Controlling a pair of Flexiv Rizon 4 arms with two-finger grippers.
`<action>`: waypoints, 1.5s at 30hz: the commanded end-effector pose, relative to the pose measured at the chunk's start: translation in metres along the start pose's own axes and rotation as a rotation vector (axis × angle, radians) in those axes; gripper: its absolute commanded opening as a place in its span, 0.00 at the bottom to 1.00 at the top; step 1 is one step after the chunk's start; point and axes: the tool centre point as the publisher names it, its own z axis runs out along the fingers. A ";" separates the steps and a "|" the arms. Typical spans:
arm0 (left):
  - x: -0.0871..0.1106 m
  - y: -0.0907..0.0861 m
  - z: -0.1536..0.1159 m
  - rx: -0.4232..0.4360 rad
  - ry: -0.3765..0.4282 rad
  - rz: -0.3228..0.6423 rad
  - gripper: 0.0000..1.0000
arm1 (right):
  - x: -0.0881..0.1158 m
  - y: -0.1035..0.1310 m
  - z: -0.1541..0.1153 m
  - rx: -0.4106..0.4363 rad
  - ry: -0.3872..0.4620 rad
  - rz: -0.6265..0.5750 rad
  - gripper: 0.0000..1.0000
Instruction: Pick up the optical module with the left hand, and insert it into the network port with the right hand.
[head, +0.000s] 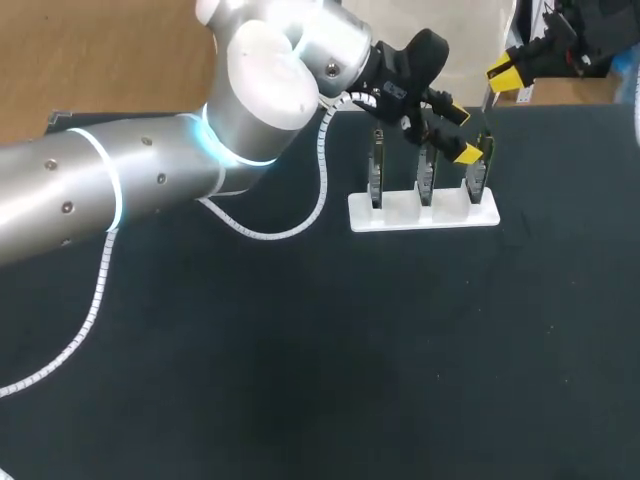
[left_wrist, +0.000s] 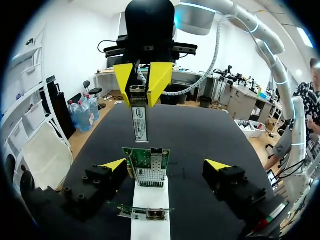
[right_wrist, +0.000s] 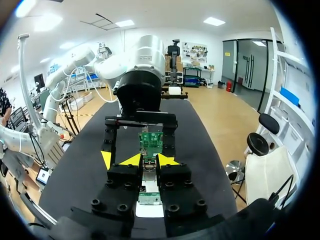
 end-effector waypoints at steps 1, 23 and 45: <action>-0.002 0.004 -0.001 0.000 0.000 -0.010 1.00 | 0.000 0.000 0.000 0.002 -0.001 -0.002 0.00; -0.004 0.003 0.001 0.007 0.003 -0.008 1.00 | 0.006 0.002 0.006 0.016 0.030 -0.023 0.00; -0.004 0.003 0.001 0.007 0.003 -0.008 1.00 | 0.016 0.018 0.006 0.018 0.072 -0.009 0.00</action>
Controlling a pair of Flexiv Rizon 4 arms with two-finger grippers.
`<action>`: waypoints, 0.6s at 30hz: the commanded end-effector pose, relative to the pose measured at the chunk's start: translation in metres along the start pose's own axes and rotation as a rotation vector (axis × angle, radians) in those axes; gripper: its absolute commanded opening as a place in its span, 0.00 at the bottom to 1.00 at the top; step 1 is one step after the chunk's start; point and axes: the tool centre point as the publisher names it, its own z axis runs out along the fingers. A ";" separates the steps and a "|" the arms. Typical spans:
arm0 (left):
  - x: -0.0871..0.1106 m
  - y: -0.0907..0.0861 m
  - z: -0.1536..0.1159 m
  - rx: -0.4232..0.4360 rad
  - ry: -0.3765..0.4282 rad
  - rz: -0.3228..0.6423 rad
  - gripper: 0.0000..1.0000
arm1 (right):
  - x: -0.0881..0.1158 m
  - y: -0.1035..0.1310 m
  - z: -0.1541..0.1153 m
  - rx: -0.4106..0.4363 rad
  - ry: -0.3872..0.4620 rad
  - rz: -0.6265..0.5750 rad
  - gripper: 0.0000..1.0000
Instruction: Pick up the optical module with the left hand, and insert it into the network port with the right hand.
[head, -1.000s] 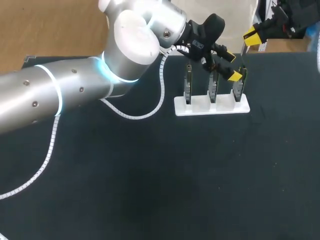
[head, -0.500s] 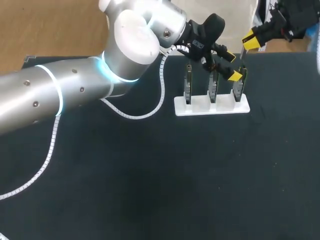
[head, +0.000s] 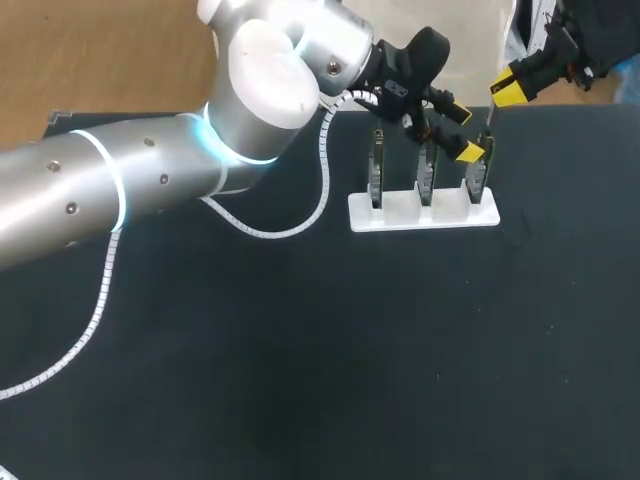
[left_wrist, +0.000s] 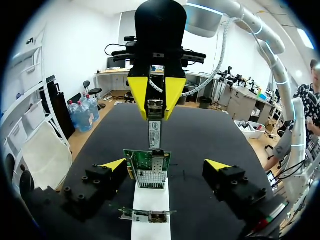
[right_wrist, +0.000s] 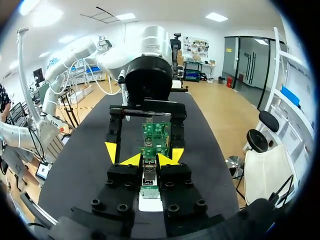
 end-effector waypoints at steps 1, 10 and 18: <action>-0.002 0.002 0.000 0.002 0.008 -0.003 1.00 | 0.001 0.006 0.003 0.011 0.010 0.004 0.00; -0.002 0.002 0.000 0.002 0.008 -0.003 1.00 | 0.005 0.005 0.006 0.010 0.022 0.012 0.00; -0.002 0.002 0.000 0.002 0.008 -0.003 1.00 | 0.007 0.004 0.008 0.007 0.028 0.015 0.00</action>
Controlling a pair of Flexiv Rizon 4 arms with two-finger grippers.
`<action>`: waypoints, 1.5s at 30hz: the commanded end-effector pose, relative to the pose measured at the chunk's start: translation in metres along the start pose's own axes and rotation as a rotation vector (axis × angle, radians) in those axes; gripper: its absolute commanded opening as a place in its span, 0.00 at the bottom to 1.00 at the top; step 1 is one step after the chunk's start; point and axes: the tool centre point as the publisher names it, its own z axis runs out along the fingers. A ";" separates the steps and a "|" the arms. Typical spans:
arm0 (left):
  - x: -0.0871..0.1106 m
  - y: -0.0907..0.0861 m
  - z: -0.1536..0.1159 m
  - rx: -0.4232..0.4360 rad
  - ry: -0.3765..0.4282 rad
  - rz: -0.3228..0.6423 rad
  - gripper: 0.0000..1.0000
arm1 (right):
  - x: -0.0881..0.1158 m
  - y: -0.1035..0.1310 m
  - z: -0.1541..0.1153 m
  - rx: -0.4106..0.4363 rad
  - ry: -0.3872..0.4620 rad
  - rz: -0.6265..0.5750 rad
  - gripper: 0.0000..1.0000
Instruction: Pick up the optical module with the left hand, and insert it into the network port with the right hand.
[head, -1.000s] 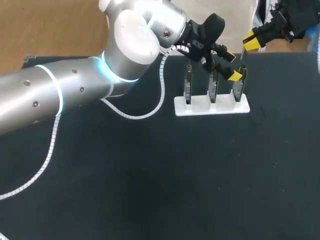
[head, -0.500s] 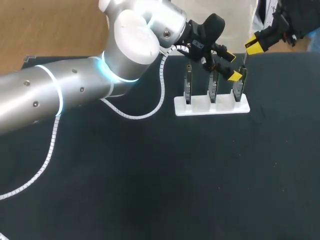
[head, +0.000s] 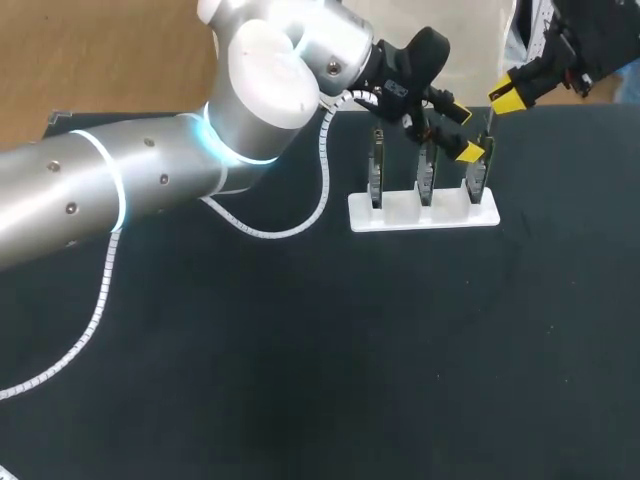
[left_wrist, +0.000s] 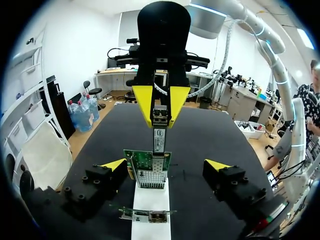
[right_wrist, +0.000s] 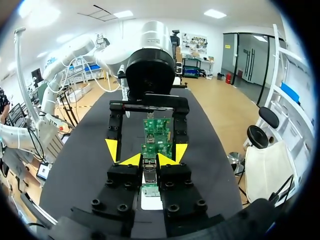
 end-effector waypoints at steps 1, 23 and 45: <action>-0.002 0.002 0.000 0.002 0.008 -0.003 1.00 | 0.001 0.001 0.003 0.001 0.001 -0.003 0.00; -0.002 0.002 0.000 0.002 0.008 -0.003 1.00 | 0.001 -0.001 0.002 -0.017 -0.001 -0.013 0.00; -0.002 0.002 0.000 0.002 0.008 -0.003 1.00 | -0.002 0.001 -0.001 -0.037 -0.004 -0.045 0.00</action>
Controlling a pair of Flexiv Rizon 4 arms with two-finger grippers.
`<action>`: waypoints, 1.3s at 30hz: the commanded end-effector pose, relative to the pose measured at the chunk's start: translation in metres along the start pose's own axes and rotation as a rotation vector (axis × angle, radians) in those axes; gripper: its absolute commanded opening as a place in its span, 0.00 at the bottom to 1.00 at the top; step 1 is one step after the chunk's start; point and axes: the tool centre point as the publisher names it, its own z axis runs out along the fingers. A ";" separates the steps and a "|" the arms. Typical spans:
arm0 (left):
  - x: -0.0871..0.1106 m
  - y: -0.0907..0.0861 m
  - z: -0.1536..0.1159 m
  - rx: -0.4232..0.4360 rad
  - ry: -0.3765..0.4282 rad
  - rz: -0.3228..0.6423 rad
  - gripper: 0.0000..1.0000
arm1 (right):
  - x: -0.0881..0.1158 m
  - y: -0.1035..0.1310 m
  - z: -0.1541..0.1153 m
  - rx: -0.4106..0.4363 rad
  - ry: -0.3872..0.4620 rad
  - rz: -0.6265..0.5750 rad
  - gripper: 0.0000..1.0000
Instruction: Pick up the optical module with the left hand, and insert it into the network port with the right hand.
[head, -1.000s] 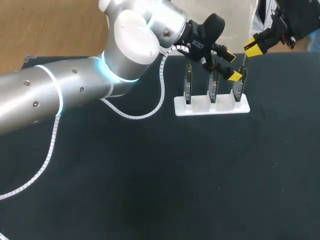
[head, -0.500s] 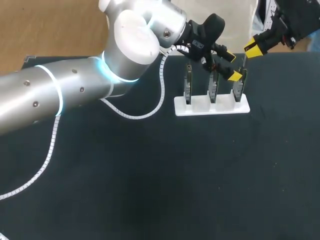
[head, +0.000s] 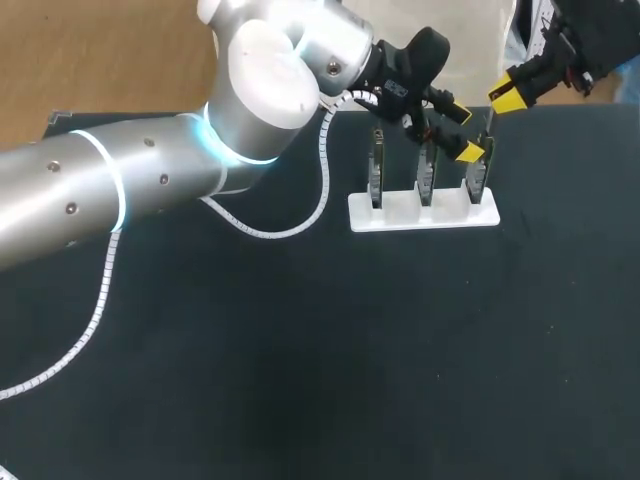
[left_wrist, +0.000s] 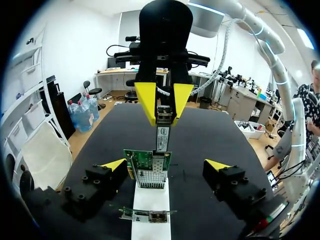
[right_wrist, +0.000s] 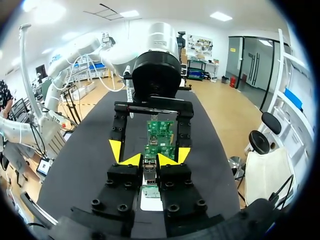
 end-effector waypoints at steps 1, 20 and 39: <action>-0.002 0.002 0.000 0.002 0.008 -0.003 1.00 | 0.002 -0.002 0.000 -0.009 -0.001 -0.001 0.00; -0.002 0.002 0.000 0.002 0.008 -0.003 1.00 | 0.007 -0.006 0.005 -0.017 0.002 0.013 0.00; -0.002 0.002 0.000 0.002 0.008 -0.003 1.00 | 0.005 -0.009 0.005 -0.021 0.008 0.008 0.00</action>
